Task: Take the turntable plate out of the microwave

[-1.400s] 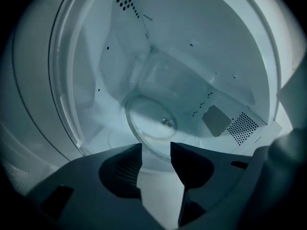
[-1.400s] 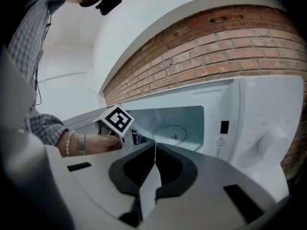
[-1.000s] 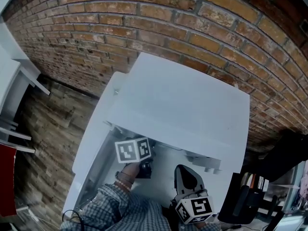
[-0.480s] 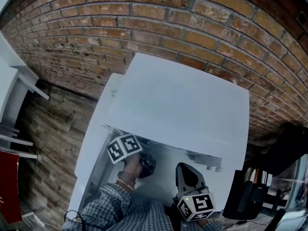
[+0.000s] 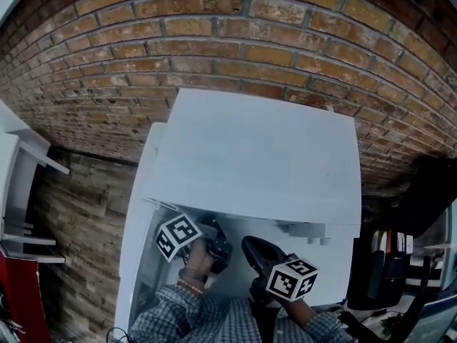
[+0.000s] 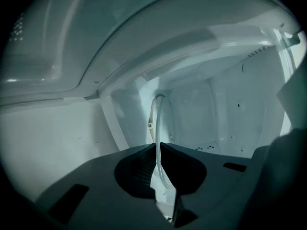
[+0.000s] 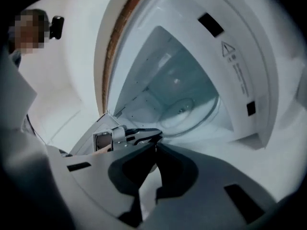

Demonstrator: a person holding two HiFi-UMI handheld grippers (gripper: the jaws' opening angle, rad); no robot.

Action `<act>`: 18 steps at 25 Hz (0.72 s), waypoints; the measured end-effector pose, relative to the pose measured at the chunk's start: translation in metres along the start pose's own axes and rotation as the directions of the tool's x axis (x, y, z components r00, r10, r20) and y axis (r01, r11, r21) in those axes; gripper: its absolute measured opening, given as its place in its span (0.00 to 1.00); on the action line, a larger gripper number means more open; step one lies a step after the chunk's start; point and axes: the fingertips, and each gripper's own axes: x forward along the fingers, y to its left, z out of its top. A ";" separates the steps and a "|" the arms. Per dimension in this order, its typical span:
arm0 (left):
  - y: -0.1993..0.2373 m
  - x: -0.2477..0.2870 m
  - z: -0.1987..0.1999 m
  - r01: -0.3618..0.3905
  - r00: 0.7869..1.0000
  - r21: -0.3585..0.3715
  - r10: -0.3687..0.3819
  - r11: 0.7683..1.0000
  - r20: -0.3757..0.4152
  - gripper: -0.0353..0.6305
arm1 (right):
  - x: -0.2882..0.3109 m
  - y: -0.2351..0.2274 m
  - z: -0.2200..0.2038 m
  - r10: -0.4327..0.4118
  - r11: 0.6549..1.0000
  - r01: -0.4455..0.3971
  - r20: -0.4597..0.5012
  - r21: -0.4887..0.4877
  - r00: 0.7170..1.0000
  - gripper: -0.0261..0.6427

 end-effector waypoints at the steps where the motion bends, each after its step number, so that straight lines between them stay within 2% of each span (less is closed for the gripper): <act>1: -0.001 -0.002 -0.002 0.012 1.000 -0.011 -0.012 1.000 -0.001 0.11 | 0.003 -0.002 -0.001 0.007 0.999 -0.007 0.005 0.052 1.000 0.07; 4: -0.002 -0.007 -0.007 0.038 0.999 -0.035 -0.038 0.999 -0.009 0.11 | 0.010 -0.011 -0.004 0.018 0.980 -0.024 0.032 0.200 0.999 0.07; 7: -0.006 -0.009 -0.009 0.059 0.998 -0.040 -0.060 0.997 -0.011 0.11 | 0.013 -0.027 0.000 0.005 0.931 -0.043 0.106 0.361 0.994 0.07; 8: -0.008 -0.009 -0.010 0.068 0.998 -0.041 -0.068 0.997 -0.011 0.11 | 0.014 -0.031 0.003 0.010 0.907 -0.068 0.139 0.417 0.990 0.12; 9: -0.010 -0.010 -0.010 0.076 0.997 -0.043 -0.077 0.996 -0.011 0.11 | 0.016 -0.034 0.006 0.021 0.879 -0.100 0.171 0.466 0.985 0.25; 10: -0.012 -0.011 -0.010 0.083 0.996 -0.045 -0.084 0.996 -0.012 0.11 | 0.017 -0.035 0.010 0.032 0.852 -0.132 0.202 0.506 0.979 0.27; 12: -0.015 -0.013 -0.011 0.095 0.995 -0.050 -0.096 0.994 -0.015 0.11 | 0.021 -0.038 0.016 0.038 0.816 -0.175 0.251 0.552 0.967 0.28; 18: -0.023 -0.017 -0.013 0.128 0.991 -0.058 -0.129 0.990 -0.019 0.11 | 0.031 -0.050 0.037 0.012 0.751 -0.241 0.352 0.614 0.936 0.28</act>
